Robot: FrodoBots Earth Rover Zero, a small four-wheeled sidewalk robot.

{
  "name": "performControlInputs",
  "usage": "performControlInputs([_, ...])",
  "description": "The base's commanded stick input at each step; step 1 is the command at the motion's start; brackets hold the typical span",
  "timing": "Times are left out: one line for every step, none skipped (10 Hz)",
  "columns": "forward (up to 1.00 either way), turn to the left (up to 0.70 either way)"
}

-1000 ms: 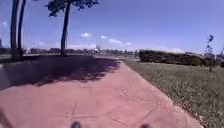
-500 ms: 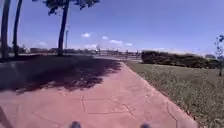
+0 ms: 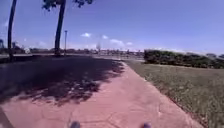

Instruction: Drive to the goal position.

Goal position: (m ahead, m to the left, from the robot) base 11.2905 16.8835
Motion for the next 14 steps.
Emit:
performControlInputs([1.0,0.0])
performControlInputs([1.0,0.0])
performControlInputs([1.0,0.0])
performControlInputs([1.0,0.0])
performControlInputs([1.0,0.0])
performControlInputs([1.0,0.0])
performControlInputs([1.0,0.0])
performControlInputs([1.0,0.0])
performControlInputs([1.0,0.0])
performControlInputs([1.0,0.0])
performControlInputs([1.0,0.0])
performControlInputs([1.0,0.0])
performControlInputs([1.0,0.0])
performControlInputs([1.0,0.0])
